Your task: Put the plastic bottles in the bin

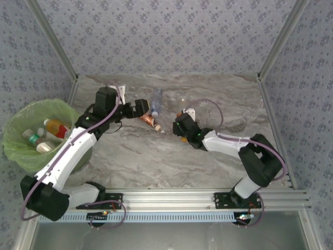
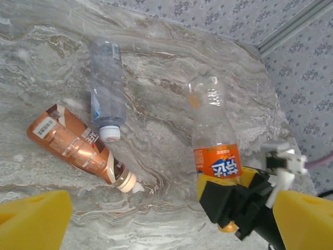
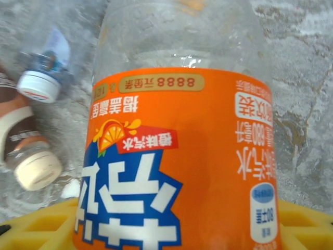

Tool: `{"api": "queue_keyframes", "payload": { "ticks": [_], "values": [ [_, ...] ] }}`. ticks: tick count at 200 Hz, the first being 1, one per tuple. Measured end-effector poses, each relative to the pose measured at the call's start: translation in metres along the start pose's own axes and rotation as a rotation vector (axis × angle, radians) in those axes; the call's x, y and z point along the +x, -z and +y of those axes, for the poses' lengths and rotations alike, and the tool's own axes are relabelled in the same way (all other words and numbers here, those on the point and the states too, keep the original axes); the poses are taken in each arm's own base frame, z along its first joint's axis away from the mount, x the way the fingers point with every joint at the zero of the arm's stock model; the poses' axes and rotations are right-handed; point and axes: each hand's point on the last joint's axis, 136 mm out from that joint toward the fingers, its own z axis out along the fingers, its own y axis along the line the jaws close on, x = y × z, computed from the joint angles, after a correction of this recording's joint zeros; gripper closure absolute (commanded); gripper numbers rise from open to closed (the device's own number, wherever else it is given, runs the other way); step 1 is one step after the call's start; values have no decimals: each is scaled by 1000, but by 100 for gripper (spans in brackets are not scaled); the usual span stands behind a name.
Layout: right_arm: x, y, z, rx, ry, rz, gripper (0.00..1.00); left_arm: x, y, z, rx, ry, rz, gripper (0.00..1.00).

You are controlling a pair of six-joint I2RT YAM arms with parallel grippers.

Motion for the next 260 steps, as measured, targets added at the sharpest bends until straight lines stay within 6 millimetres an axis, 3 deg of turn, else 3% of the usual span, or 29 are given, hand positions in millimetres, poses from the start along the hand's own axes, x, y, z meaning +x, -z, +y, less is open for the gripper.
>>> {"api": "queue_keyframes", "payload": {
  "ticks": [49, 86, 120, 161, 205, 230, 260],
  "values": [
    [-21, 34, 3, -144, 28, -93, 100, 1, -23, -8, 45, 54, 17, 1],
    [-27, 57, 11, -269, 79, -140, 100, -4, -35, -35, 174, 79, 19, 1],
    [-34, 77, 26, -397, 104, -177, 100, -4, -42, -60, 285, 80, 24, 1],
    [-39, 96, 51, -549, 118, -201, 100, 17, -67, -83, 327, 72, 100, 1],
    [-37, 107, 71, -638, 139, -207, 100, 14, -81, -93, 305, 99, 68, 1],
    [-35, 112, 80, -677, 149, -211, 100, -1, -86, -90, 289, 122, -5, 7],
    [-34, 116, 86, -699, 155, -213, 100, -6, -96, -81, 243, 131, -41, 26]
  ]
}}
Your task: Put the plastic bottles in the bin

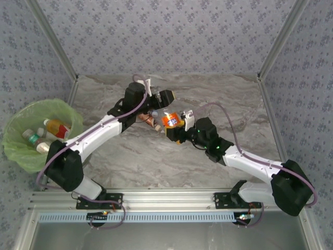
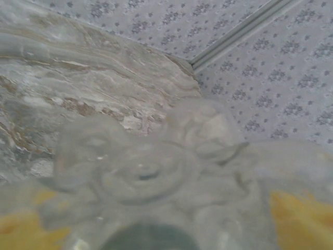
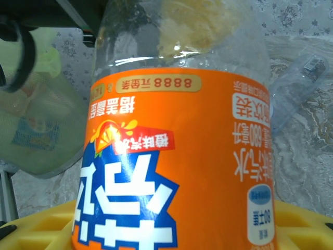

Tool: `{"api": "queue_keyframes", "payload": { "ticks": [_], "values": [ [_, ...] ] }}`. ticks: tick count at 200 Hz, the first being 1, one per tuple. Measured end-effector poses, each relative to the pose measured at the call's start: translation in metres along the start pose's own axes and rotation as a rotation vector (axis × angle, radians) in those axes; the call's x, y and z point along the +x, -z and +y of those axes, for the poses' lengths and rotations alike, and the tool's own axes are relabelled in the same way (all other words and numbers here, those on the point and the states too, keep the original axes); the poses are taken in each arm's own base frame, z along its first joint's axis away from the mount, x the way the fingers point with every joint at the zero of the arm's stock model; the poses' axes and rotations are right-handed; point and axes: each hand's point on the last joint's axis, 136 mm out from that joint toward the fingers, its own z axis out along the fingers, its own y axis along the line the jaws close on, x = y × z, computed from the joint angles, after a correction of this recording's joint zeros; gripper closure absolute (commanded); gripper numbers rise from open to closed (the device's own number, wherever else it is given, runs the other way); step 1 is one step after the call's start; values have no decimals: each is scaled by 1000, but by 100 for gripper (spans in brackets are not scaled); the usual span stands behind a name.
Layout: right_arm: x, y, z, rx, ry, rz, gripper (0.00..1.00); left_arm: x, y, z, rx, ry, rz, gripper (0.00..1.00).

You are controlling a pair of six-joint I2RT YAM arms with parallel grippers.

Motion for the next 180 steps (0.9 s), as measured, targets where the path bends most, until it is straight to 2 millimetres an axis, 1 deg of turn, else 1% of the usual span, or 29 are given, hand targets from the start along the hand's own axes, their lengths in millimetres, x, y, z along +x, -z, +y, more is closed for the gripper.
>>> {"api": "queue_keyframes", "payload": {
  "ticks": [16, 26, 32, 43, 54, 67, 89, 117, 131, 143, 169, 180],
  "values": [
    [1, -1, -1, 5, -1, 2, 100, -1, -1, 1, -4, 1, -6, 37],
    [1, -1, -2, 8, 0, 3, 96, -2, -1, 0, -1, 3, -10, 42],
    [1, -2, -2, 9, 0, 2, 90, -2, -1, 0, 0, 4, -10, 45],
    [1, -3, -2, 9, 0, 2, 73, -2, -1, 0, -2, 3, -12, 49],
    [1, -4, -2, 9, 0, 4, 57, -2, -1, 0, -3, 3, -13, 50],
    [0, -5, -1, 7, 1, 4, 46, -3, 0, 0, -3, -2, -15, 51],
    [-2, -6, 1, -2, 9, 3, 32, -7, 5, -2, -4, -14, -31, 52],
    [-8, -6, 5, -16, 30, -3, 24, -16, 14, -7, -2, -37, -62, 53],
    [-10, -5, 7, -23, 38, -3, 14, -17, 16, -8, -1, -45, -66, 53],
    [-12, -2, 9, -32, 46, -2, 2, -19, 17, -6, -9, -58, -73, 53],
    [-22, 8, 12, -40, 65, -26, 1, -23, 19, 9, -55, -67, -81, 53],
    [-28, 13, 11, -25, 66, -44, 1, -25, 21, 15, -76, -70, -84, 53]
  ]
}}
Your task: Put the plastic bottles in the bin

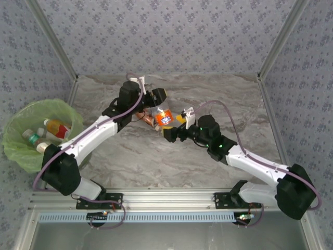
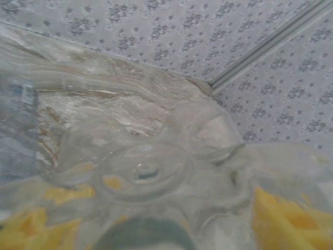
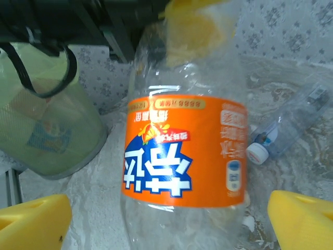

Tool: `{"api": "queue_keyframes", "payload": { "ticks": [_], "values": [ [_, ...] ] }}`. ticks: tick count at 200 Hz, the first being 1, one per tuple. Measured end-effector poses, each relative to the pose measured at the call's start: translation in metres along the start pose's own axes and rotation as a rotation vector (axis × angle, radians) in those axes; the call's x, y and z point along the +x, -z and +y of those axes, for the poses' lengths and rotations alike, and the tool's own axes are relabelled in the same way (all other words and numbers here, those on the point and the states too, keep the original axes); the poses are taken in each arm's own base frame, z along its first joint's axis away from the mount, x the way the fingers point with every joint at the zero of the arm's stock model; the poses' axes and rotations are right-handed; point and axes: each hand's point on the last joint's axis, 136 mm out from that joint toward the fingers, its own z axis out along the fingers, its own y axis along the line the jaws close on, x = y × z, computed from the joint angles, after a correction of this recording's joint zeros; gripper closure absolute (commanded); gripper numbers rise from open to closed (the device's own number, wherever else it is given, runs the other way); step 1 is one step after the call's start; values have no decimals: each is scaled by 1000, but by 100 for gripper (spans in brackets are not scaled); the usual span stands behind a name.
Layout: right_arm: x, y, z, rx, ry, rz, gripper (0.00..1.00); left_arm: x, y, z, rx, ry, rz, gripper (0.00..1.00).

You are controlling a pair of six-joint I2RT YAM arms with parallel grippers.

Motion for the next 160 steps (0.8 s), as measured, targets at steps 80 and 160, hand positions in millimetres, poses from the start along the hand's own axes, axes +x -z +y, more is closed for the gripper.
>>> {"api": "queue_keyframes", "payload": {
  "ticks": [80, 160],
  "values": [
    [-13, 24, -70, 336, -154, -92, 1, -22, 44, 2, -74, -94, -75, 53],
    [-10, 25, -80, 387, -182, -102, 1, -34, 90, 1, -159, -188, -96, 53]
  ]
}}
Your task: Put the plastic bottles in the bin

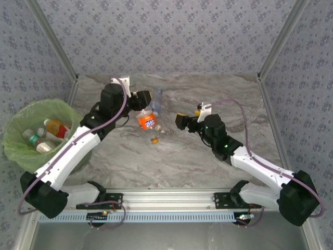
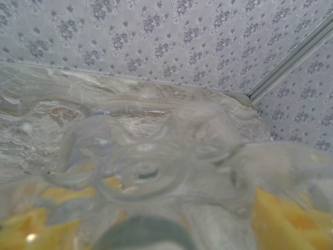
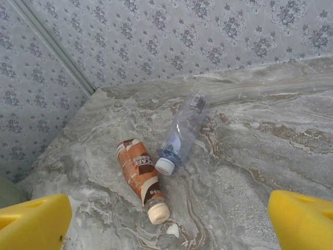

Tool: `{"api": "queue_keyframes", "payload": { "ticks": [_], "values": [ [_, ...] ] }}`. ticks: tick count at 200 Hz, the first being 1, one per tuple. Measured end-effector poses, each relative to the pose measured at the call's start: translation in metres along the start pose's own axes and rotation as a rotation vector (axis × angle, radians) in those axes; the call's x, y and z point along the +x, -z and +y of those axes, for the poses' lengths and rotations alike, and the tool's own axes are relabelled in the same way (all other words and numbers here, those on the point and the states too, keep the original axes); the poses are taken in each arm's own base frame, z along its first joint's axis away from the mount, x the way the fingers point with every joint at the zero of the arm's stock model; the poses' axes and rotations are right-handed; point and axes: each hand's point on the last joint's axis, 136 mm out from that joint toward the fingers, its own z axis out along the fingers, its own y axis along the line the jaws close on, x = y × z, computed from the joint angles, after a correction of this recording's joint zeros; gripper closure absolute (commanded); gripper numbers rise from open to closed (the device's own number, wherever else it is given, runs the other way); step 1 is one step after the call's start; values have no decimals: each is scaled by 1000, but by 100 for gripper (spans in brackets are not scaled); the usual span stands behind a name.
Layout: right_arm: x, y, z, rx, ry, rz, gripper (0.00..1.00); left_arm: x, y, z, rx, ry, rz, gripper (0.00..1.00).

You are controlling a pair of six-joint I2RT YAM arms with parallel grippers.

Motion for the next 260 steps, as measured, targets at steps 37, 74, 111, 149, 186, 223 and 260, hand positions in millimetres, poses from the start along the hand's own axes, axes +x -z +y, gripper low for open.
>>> {"api": "queue_keyframes", "payload": {
  "ticks": [37, 74, 111, 149, 186, 223, 260],
  "values": [
    [9, -8, -3, 4, 13, 29, 1, -37, 36, -13, 5, -51, -87, 53],
    [10, -15, 5, -23, 24, 50, 1, -74, 70, -24, 3, -131, -197, 53],
    [6, -17, 8, -33, 23, 44, 1, -106, 93, -16, -112, -250, -300, 53],
    [7, -17, 7, -31, 24, 46, 1, -138, 120, -9, -233, -376, -391, 53],
    [7, -17, 7, -30, 23, 45, 1, -165, 159, 20, -412, -430, -470, 53],
    [6, -18, 6, -23, 24, 43, 1, -180, 205, 47, -558, -424, -546, 53],
    [9, -20, 3, -12, 25, 49, 1, -188, 244, 68, -693, -416, -603, 53]
  ]
}}
